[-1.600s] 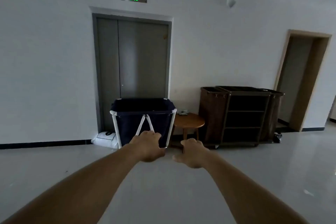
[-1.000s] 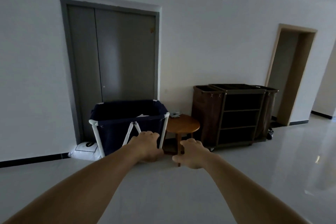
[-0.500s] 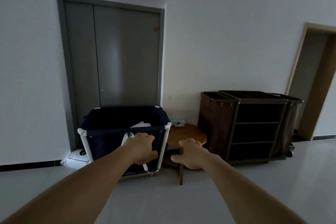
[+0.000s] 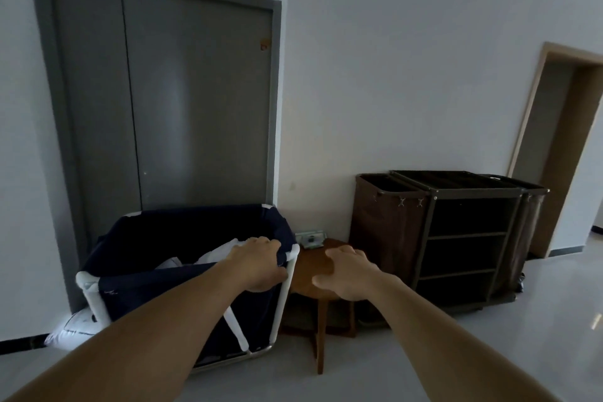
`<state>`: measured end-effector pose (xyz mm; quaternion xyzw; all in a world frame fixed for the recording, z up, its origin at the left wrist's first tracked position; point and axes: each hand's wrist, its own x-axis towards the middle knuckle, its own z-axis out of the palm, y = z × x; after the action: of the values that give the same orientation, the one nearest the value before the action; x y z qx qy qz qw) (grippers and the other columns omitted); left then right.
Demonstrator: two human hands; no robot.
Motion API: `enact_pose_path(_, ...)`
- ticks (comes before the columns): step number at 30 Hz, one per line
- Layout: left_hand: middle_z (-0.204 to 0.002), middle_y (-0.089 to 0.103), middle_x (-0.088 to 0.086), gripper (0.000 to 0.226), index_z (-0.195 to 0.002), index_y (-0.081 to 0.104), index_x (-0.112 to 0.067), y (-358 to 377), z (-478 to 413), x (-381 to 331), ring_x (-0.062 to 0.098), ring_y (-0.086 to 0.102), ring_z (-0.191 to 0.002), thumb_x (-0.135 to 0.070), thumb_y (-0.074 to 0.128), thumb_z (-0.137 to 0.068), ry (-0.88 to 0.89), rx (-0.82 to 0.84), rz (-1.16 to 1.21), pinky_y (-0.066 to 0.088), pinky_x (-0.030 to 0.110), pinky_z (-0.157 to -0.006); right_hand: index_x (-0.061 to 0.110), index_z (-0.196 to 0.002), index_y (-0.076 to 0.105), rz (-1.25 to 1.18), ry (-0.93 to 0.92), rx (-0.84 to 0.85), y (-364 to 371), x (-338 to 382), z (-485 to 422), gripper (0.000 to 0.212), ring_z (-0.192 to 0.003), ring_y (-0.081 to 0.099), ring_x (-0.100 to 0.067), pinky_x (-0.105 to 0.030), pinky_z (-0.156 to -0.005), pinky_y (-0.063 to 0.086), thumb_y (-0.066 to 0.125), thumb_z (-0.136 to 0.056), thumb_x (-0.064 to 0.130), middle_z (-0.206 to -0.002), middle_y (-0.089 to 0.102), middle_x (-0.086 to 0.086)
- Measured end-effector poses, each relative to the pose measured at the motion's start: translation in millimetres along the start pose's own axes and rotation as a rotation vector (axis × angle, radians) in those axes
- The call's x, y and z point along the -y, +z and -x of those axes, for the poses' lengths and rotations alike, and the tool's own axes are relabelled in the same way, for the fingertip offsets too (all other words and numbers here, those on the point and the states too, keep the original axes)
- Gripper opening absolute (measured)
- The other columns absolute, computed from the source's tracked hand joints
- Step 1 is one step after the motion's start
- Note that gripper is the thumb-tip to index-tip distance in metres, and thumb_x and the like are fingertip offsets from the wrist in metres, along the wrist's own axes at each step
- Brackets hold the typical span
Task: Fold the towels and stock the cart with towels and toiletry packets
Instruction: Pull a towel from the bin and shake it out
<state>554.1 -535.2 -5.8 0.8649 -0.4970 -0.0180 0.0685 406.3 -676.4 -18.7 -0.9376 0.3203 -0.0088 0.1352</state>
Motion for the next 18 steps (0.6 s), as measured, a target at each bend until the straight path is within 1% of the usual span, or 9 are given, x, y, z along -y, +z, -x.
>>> enact_pose_path(2, -0.141, 0.047, 0.004, 0.060, -0.144, 0.040, -0.018, 1.0, -33.2, 13.8, 0.024, 0.048, -0.123, -0.046, 0.050, -0.093, -0.018, -0.003, 0.006, 0.044, 0.041, -0.100, 0.029, -0.154, 0.025, 0.014, -0.004, -0.005, -1.0, -0.8, -29.9, 0.092, -0.147, 0.020, -0.034, -0.057, -0.113, 0.028, 0.049, -0.077, 0.073, -0.160, 0.022, -0.004)
enact_pose_path(3, -0.144, 0.045, 0.004, 0.063, -0.147, 0.037, -0.018, 3.0, -48.3, 18.6, 0.024, 0.047, -0.125, -0.047, 0.050, -0.093, -0.025, 0.011, 0.007, 0.044, 0.041, -0.102, 0.029, -0.154, 0.024, 0.027, -0.002, 0.007, -1.1, -2.9, -44.1, 0.092, -0.147, 0.019, -0.034, -0.058, -0.114, 0.026, 0.049, -0.077, 0.073, -0.161, 0.021, -0.004)
enact_pose_path(6, -0.148, 0.041, 0.006, 0.065, -0.149, 0.034, -0.017, 13.3, -95.1, 27.3, 0.025, 0.043, -0.131, -0.048, 0.048, -0.094, -0.024, 0.049, -0.008, 0.041, 0.041, -0.104, 0.028, -0.155, 0.023, 0.048, 0.014, 0.018, 1.8, -17.7, -87.9, 0.088, -0.149, 0.017, -0.033, -0.059, -0.114, 0.023, 0.050, -0.081, 0.069, -0.162, 0.019, -0.003)
enact_pose_path(8, -0.152, 0.038, 0.006, 0.068, -0.151, 0.032, -0.017, 15.6, -127.2, 28.1, 0.026, 0.040, -0.136, -0.049, 0.048, -0.094, -0.030, 0.034, -0.006, 0.039, 0.044, -0.107, 0.029, -0.156, 0.021, 0.036, 0.021, 0.002, -0.1, -28.9, -117.6, 0.087, -0.149, 0.016, -0.032, -0.057, -0.115, 0.024, 0.052, -0.084, 0.066, -0.163, 0.018, -0.002)
enact_pose_path(12, -0.151, 0.039, 0.005, 0.068, -0.150, 0.033, -0.018, 18.3, -196.5, 25.2, 0.026, 0.041, -0.134, -0.050, 0.051, -0.092, -0.016, 0.015, -0.026, 0.040, 0.047, -0.106, 0.029, -0.156, 0.021, 0.036, -0.005, 0.006, -9.6, -53.9, -188.6, 0.084, -0.150, 0.014, -0.033, -0.057, -0.117, 0.025, 0.053, -0.087, 0.065, -0.163, 0.018, -0.003)
enact_pose_path(16, -0.151, 0.040, 0.004, 0.066, -0.149, 0.035, -0.018, 11.6, -262.6, 29.9, 0.026, 0.041, -0.134, -0.049, 0.052, -0.093, -0.072, 0.006, -0.039, 0.040, 0.046, -0.106, 0.028, -0.152, 0.030, 0.028, -0.061, -0.006, -26.7, -67.5, -255.6, 0.077, -0.143, 0.026, -0.033, -0.053, -0.113, 0.032, 0.055, -0.088, 0.063, -0.155, 0.030, -0.006)
enact_pose_path(18, -0.151, 0.039, 0.005, 0.067, -0.150, 0.033, -0.018, 9.1, -291.7, 33.2, 0.027, 0.041, -0.134, -0.048, 0.053, -0.093, -0.104, -0.006, -0.036, 0.041, 0.045, -0.106, 0.025, -0.149, 0.034, 0.033, -0.092, -0.008, -33.3, -73.5, -284.9, 0.074, -0.139, 0.031, -0.033, -0.053, -0.111, 0.034, 0.056, -0.088, 0.062, -0.151, 0.034, -0.007)
